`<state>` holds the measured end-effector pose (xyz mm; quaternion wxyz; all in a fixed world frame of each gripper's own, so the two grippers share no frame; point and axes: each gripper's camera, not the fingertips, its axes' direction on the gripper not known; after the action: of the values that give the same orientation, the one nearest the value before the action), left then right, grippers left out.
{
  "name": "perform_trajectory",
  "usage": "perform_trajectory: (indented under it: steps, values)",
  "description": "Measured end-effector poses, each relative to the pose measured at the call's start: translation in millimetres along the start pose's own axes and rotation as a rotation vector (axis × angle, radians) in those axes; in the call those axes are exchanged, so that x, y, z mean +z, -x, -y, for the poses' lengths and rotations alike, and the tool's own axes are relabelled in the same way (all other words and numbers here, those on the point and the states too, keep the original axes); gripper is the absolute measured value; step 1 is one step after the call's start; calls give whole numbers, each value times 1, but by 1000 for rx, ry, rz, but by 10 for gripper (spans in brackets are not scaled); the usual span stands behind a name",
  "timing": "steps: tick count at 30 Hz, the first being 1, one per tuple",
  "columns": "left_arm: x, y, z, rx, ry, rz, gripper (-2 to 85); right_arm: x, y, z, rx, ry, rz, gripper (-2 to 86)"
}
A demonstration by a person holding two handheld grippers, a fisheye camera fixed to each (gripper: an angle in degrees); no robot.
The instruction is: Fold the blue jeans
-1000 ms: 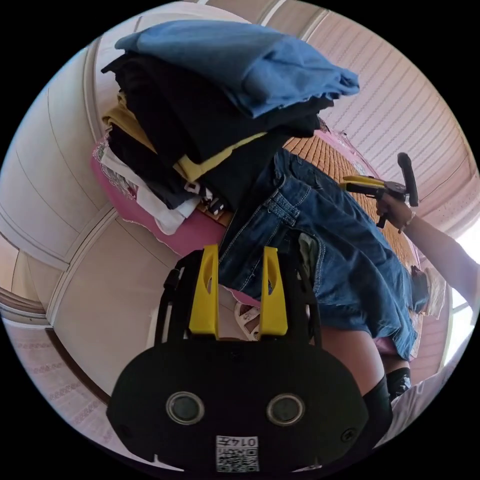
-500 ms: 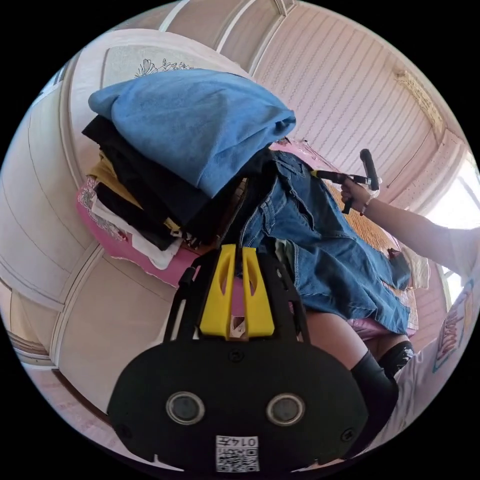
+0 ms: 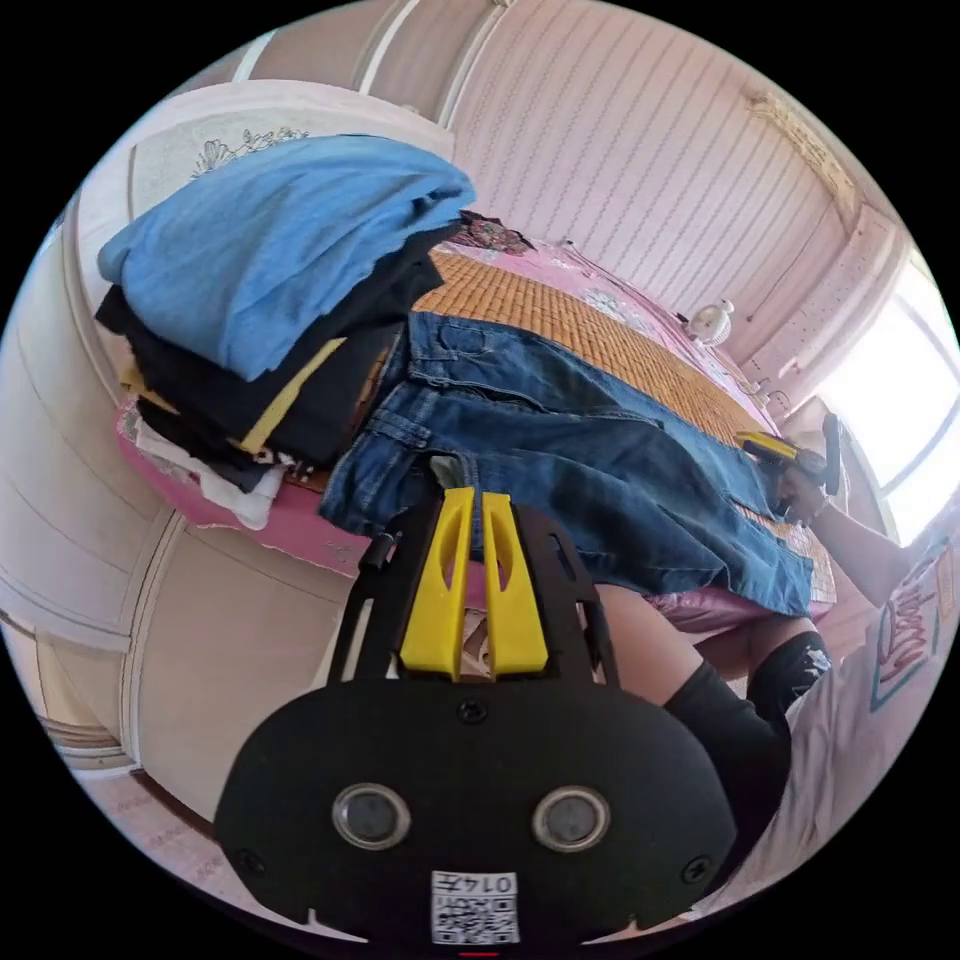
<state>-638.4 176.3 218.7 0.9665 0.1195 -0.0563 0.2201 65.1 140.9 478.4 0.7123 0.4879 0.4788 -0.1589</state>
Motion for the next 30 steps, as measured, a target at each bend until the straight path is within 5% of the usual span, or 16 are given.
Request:
perform_trajectory:
  steps: [5, 10, 16, 22, 30]
  values:
    - [52, -95, 29, 219, 70, -146, 0, -45, -89, -170, 450, 98, -220, 87]
    - [100, -177, 75, 323, 105, -324, 18, -55, -141, -254, 792, 22, -239, 109]
    - [160, -248, 108, 416, 180, -227, 22, -6, -207, -314, 1095, -68, -206, 130]
    - [218, -271, 115, 382, 362, -146, 0, 41, -231, -341, 1115, -107, -58, 70]
    - [213, -303, 112, 419, 309, -167, 0, -8, -208, -351, 838, -255, -162, 20]
